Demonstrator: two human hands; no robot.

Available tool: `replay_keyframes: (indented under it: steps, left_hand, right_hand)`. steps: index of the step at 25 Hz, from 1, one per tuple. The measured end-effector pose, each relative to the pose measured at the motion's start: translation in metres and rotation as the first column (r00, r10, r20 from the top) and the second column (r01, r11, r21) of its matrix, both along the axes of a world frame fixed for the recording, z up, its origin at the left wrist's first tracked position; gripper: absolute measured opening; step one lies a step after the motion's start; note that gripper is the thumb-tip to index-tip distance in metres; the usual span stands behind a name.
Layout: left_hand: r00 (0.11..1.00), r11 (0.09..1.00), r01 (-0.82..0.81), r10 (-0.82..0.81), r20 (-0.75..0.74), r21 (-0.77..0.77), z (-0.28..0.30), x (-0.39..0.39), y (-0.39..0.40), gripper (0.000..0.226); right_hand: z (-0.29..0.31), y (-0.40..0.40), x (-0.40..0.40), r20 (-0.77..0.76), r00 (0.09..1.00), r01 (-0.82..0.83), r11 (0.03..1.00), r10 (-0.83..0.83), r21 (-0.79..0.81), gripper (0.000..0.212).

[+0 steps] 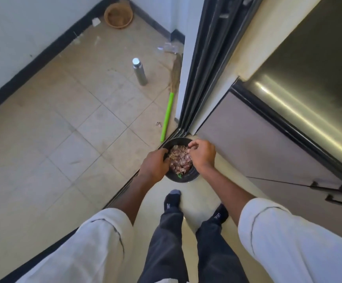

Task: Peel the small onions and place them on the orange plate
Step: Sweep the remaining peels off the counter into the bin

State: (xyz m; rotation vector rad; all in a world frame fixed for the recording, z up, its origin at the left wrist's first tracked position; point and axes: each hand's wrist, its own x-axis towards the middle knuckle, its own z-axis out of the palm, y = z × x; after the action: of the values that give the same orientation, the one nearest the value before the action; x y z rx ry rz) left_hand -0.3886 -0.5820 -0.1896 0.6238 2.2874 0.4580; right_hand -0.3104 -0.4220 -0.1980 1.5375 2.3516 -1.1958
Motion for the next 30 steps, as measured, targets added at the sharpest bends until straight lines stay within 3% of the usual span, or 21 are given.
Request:
replay_keyframes:
  steps: [3,5,8,11,13,16,18,20,24,26,28,30]
  left_hand:
    - [1.000,1.000,0.011,-0.011,-0.002,0.023,0.018,0.001,0.006,0.030]
    - [0.995,0.995,0.070,-0.065,-0.080,0.066,0.040,-0.002,0.024,0.028]
    - [0.977,0.972,0.131,-0.093,-0.193,0.194,0.085,0.006,0.064,0.023]
    - [0.973,0.921,0.113,-0.026,-0.229,0.374,0.123,0.027,0.117,0.023]
    - [0.981,0.850,0.119,-0.023,-0.190,0.513,0.140,0.046,0.154,0.030]
    - [0.979,0.762,0.198,-0.126,-0.160,0.616,0.162,0.089,0.213,0.025]
    - [0.941,0.707,0.329,-0.194,-0.276,0.626,0.165,0.118,0.251,0.018]
    - [0.873,0.686,0.479,-0.305,-0.382,0.548,0.162,0.141,0.289,0.032]
    - [0.764,0.691,0.645,-0.572,-0.300,0.327,0.165,0.215,0.371,0.071]
    - [0.779,0.708,0.626,-0.582,-0.231,0.326,0.159,0.247,0.405,0.073]
    - [0.864,0.769,0.499,-0.477,-0.161,0.400,0.160,0.264,0.434,0.067]
    - [0.876,0.770,0.476,-0.461,-0.145,0.425,0.161,0.283,0.460,0.065]
  right_hand:
    - [0.022,0.004,0.008,0.008,0.998,-0.063,0.998,0.063,-0.017,0.028]
    - [0.043,0.012,0.020,-0.032,0.998,-0.049,0.998,0.048,-0.034,0.035]
    - [0.086,0.025,0.048,-0.190,0.974,0.113,0.992,-0.120,-0.052,0.026]
    - [0.127,0.048,0.082,-0.362,0.846,0.364,0.920,-0.391,-0.142,0.018]
    - [0.155,0.073,0.109,-0.453,0.775,0.440,0.891,-0.441,-0.113,0.023]
    - [0.190,0.133,0.161,-0.506,0.770,0.444,0.896,-0.388,-0.011,0.030]
    - [0.198,0.174,0.200,-0.514,0.749,0.489,0.872,-0.418,0.004,0.032]
    - [0.198,0.205,0.230,-0.510,0.718,0.553,0.833,-0.473,0.007,0.035]
    - [0.190,0.258,0.310,-0.501,0.647,0.688,0.723,-0.575,0.060,0.038]
    - [0.187,0.289,0.356,-0.470,0.634,0.715,0.697,-0.614,0.055,0.034]
    - [0.190,0.322,0.394,-0.419,0.664,0.691,0.722,-0.620,0.027,0.031]
    - [0.195,0.353,0.428,-0.383,0.711,0.664,0.742,-0.590,0.090,0.034]
